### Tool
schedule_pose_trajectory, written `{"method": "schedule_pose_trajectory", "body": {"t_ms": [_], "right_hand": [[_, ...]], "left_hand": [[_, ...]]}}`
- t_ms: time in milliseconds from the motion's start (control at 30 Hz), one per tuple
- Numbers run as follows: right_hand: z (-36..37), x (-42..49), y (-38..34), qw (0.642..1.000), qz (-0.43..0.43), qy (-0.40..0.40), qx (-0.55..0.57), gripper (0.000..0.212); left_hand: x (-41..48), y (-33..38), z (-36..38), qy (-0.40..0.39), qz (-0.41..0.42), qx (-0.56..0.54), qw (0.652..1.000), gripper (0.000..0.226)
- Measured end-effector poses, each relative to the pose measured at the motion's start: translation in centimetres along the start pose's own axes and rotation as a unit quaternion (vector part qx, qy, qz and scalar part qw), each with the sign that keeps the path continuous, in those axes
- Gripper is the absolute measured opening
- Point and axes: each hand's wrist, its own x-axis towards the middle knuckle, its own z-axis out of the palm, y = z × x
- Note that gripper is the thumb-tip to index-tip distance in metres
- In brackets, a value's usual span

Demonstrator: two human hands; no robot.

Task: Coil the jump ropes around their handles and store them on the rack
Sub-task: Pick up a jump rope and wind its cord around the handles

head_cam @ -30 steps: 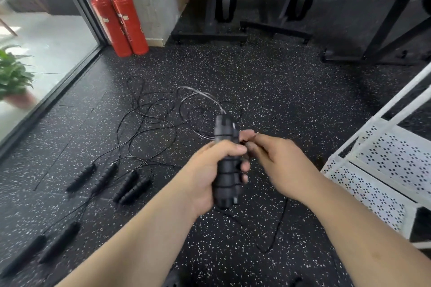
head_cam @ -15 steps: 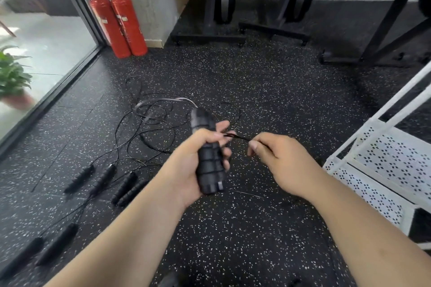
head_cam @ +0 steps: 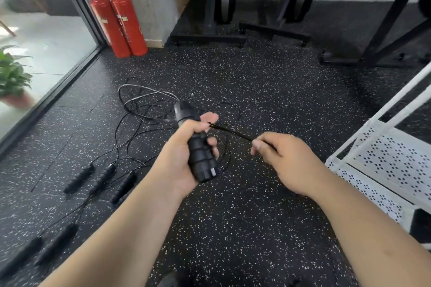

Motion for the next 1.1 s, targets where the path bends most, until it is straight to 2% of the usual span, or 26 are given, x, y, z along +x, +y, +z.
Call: {"method": "schedule_pose_trajectory", "body": {"t_ms": [167,267,433,533,667,767,900,1033,1100], "right_hand": [[1.3,0.5,0.0,0.999,-0.019,0.018,-0.027,0.028],[1.7,0.5,0.0,0.999,-0.027,0.009,-0.045,0.026],[0.3,0.0,0.4,0.999,-0.007,-0.022,-0.026,0.024],[-0.1,0.0,0.4,1.000,-0.009,-0.006,-0.015,0.025],[0.7,0.4,0.2,1.000,-0.019,0.013,-0.022,0.023],[1.4,0.6,0.0,0.999,-0.030,0.014,-0.037,0.017],[1.3,0.5,0.3,0.999,-0.022,-0.010,-0.034,0.022],[0.2,0.0,0.8,0.999,-0.008,-0.018,-0.029,0.028],[0.0,0.0,0.9,1.000,-0.008,-0.010,-0.028,0.029]], "left_hand": [[-0.5,-3.1,0.8,-0.088,-0.088,0.068,0.990,0.066],[-0.4,-3.6,1.3,-0.077,-0.109,0.057,0.989,0.063],[0.5,0.2,0.0,0.006,-0.007,-0.020,1.000,0.051],[0.6,0.8,-0.7,0.016,-0.005,-0.045,0.999,0.056],[-0.2,-2.0,0.1,-0.050,-0.071,0.050,0.995,0.061],[-0.5,-3.8,0.9,-0.095,-0.081,0.089,0.988,0.057],[0.3,-2.6,0.7,-0.066,-0.056,0.068,0.994,0.059],[0.9,0.3,-0.6,0.009,0.008,-0.029,1.000,0.057],[0.9,0.5,-1.0,0.015,0.003,-0.039,0.999,0.059]]}}
